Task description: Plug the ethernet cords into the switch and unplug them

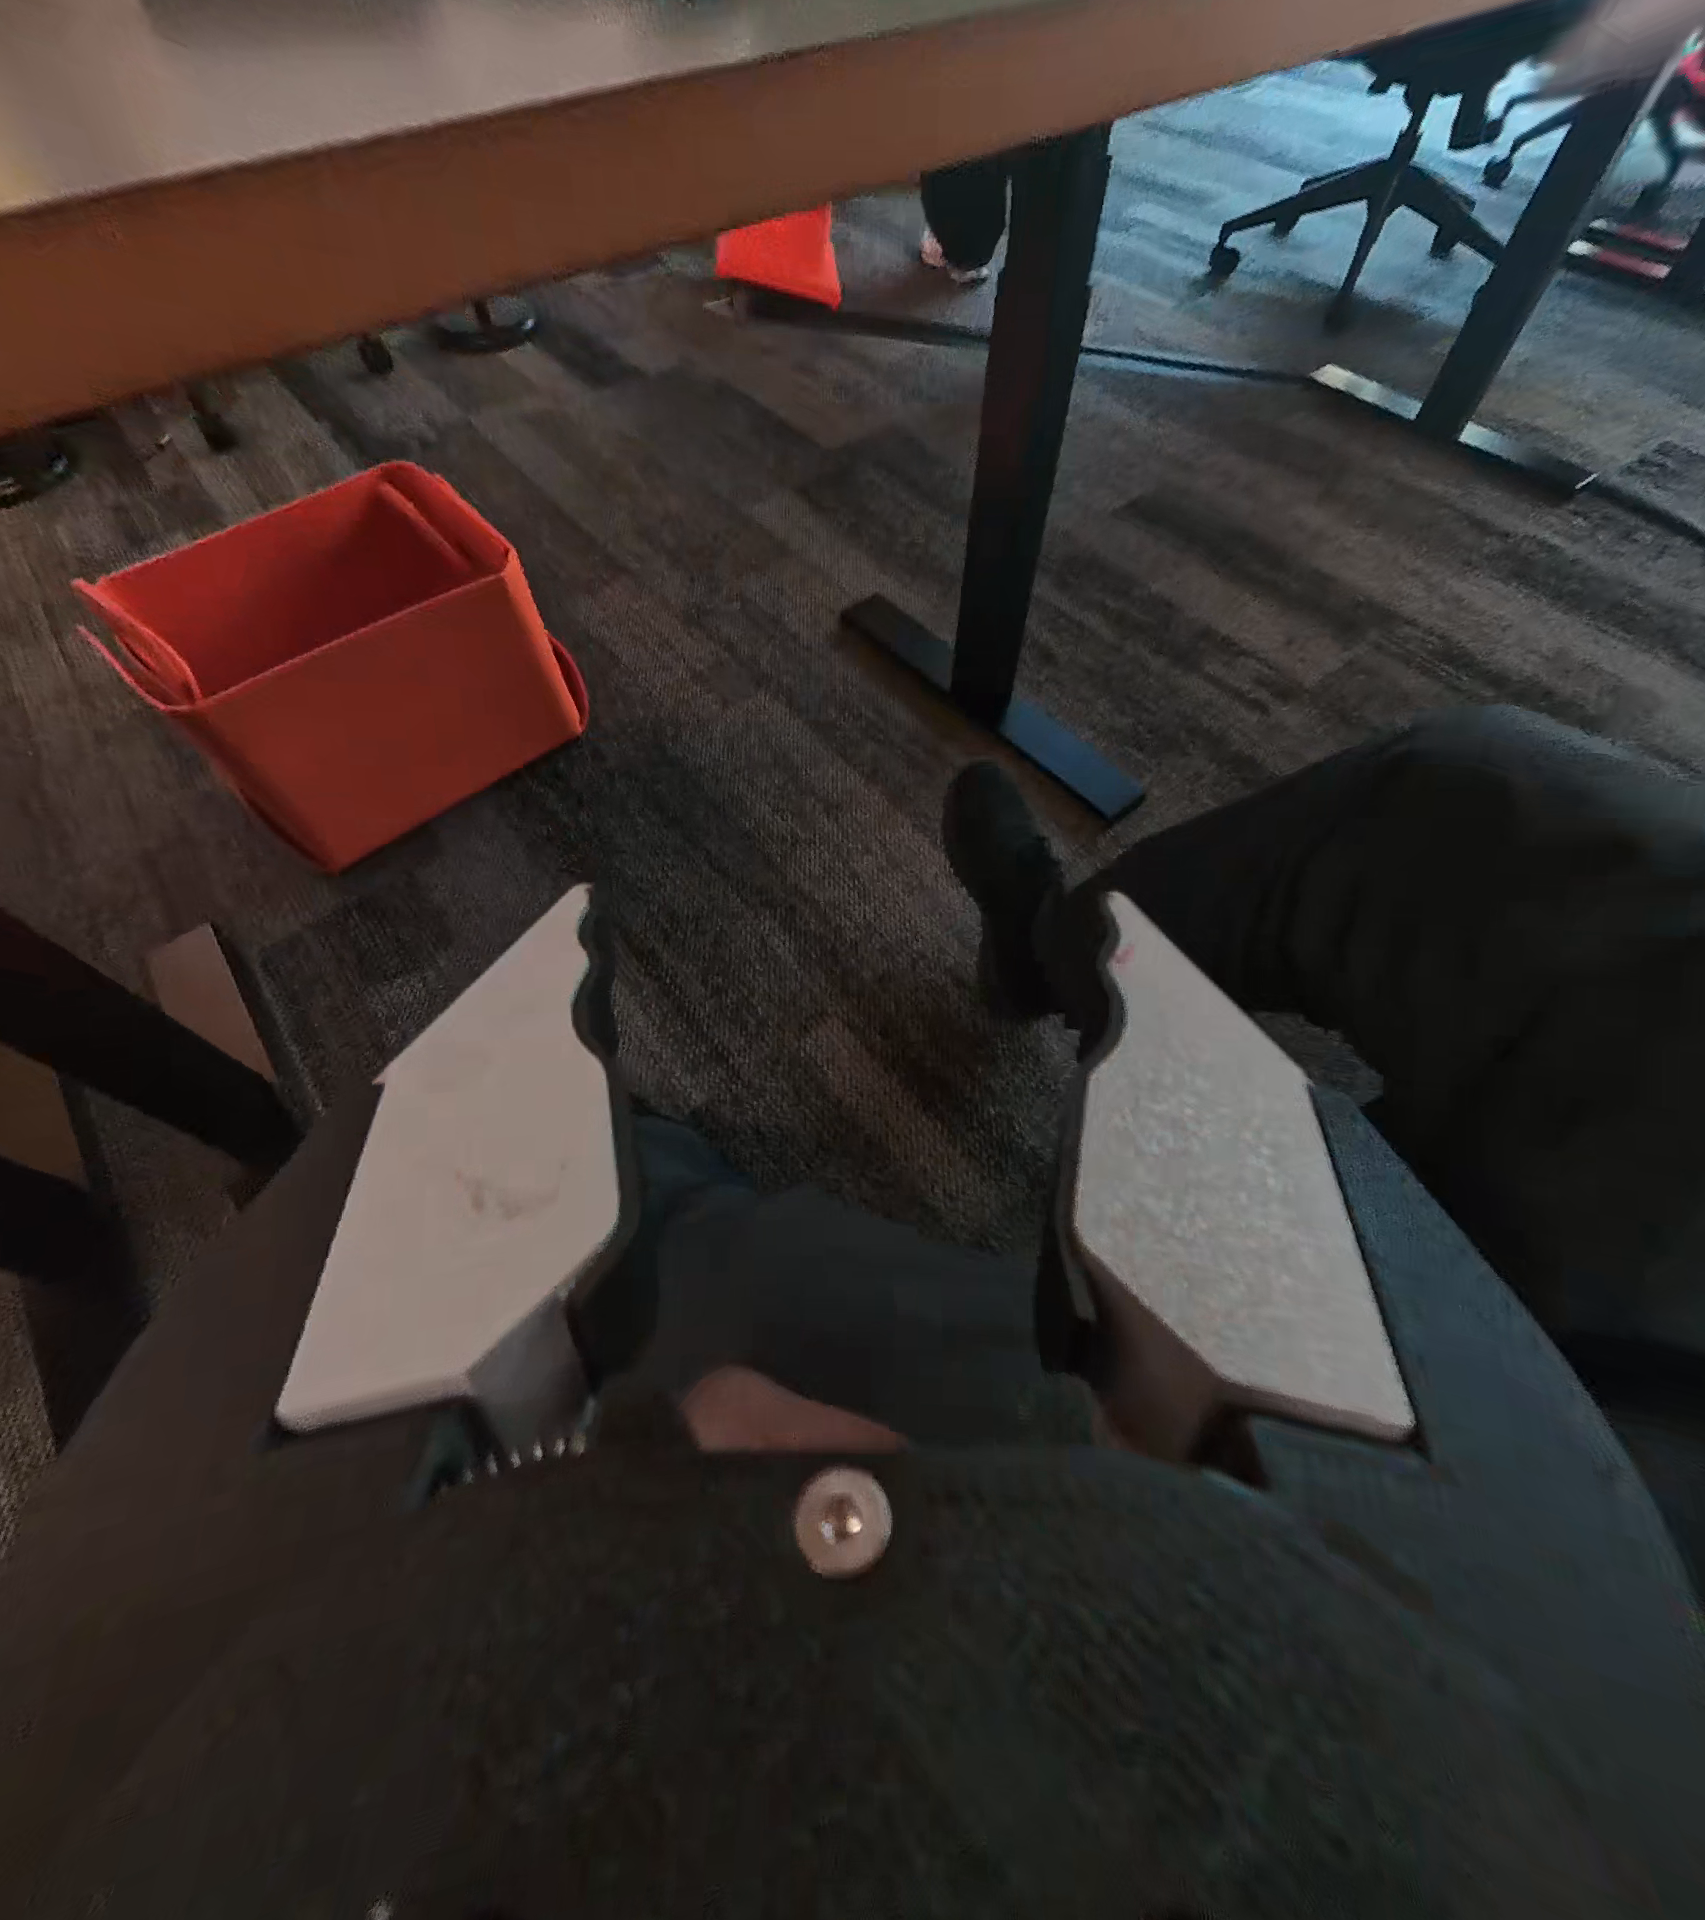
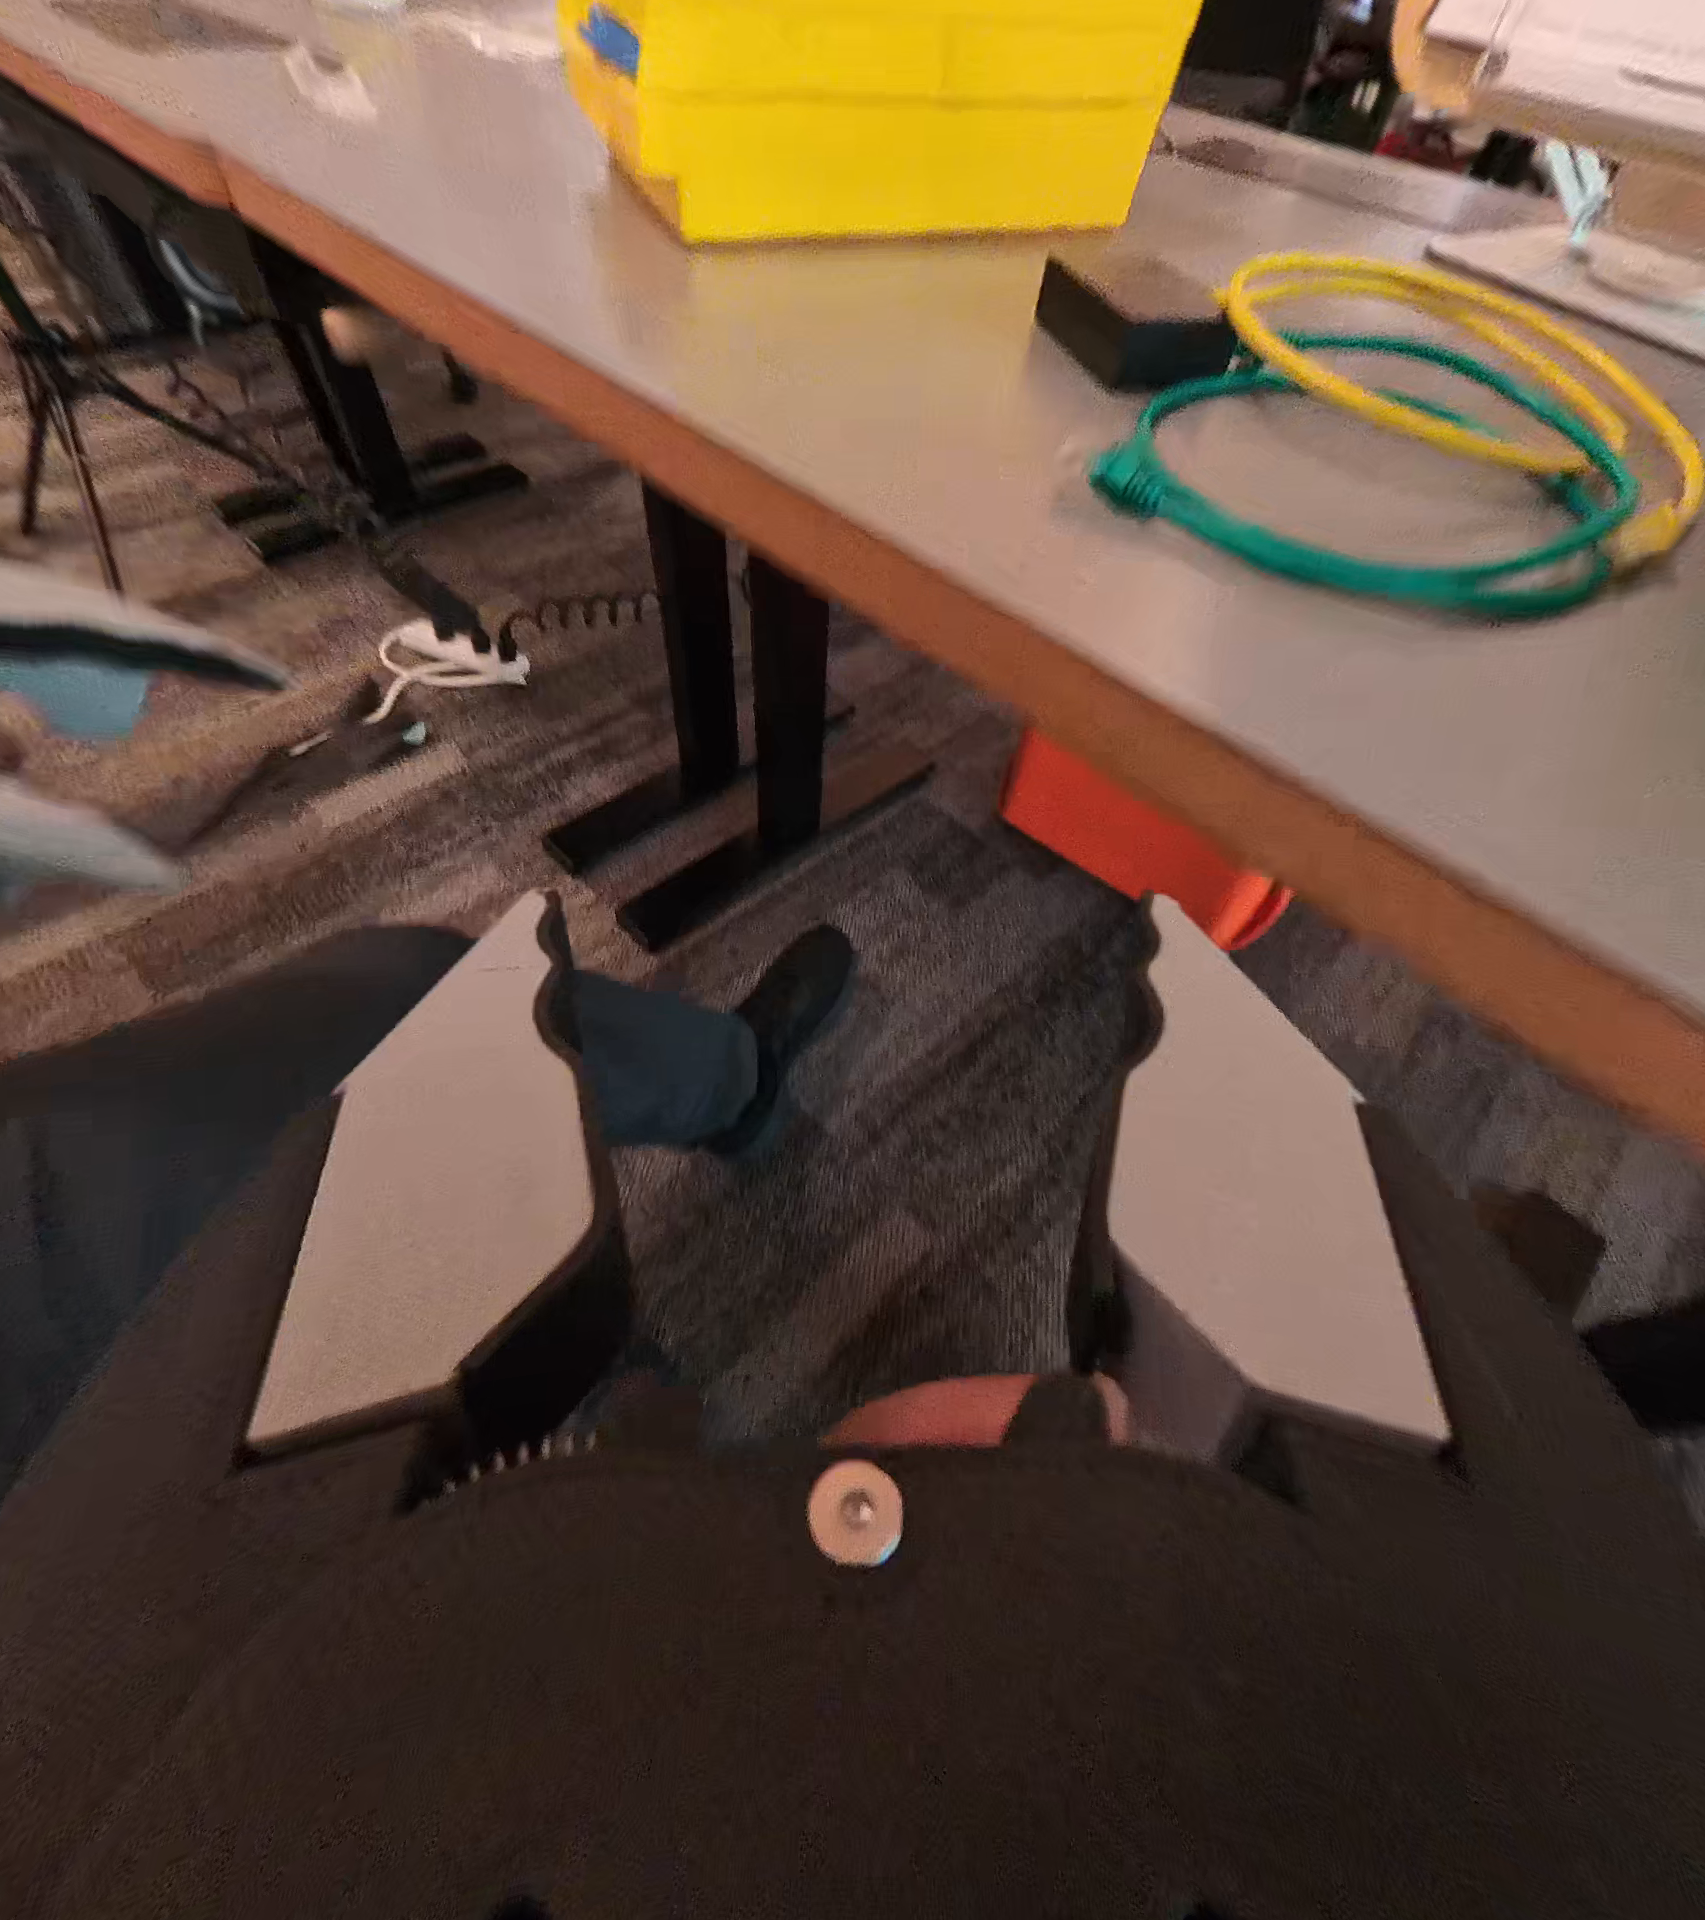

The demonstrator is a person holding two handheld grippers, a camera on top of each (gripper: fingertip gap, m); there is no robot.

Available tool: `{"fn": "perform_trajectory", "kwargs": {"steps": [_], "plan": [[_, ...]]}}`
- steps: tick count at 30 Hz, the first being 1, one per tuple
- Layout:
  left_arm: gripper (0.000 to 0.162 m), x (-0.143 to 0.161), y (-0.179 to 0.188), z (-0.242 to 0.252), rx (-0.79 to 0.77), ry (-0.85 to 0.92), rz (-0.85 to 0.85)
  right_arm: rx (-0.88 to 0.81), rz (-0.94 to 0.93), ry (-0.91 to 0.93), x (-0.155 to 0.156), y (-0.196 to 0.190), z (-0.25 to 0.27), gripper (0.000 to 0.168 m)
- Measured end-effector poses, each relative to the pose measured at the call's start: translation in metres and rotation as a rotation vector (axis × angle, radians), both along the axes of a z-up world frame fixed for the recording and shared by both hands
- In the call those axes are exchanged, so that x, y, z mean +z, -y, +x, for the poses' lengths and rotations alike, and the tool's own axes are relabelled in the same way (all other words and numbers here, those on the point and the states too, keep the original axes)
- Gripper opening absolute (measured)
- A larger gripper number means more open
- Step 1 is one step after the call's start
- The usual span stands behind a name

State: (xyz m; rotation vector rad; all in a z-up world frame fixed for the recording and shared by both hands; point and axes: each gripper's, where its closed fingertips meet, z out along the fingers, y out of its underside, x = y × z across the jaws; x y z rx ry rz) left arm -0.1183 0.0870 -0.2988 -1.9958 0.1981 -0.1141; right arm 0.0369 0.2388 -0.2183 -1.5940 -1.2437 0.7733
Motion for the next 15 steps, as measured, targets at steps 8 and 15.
{"fn": "perform_trajectory", "kwargs": {"steps": [8, 15], "plan": [[0.091, -0.031, -0.029, -0.029, -0.035, -0.116, -0.095, 0.024, 0.116, -0.029, 0.052, -0.128, -0.092, 0.095], [0.089, 0.042, -0.096, -0.038, -0.072, -0.058, 0.071, -0.154, 0.072, 0.024, 0.061, -0.220, -0.093, 0.091]]}}
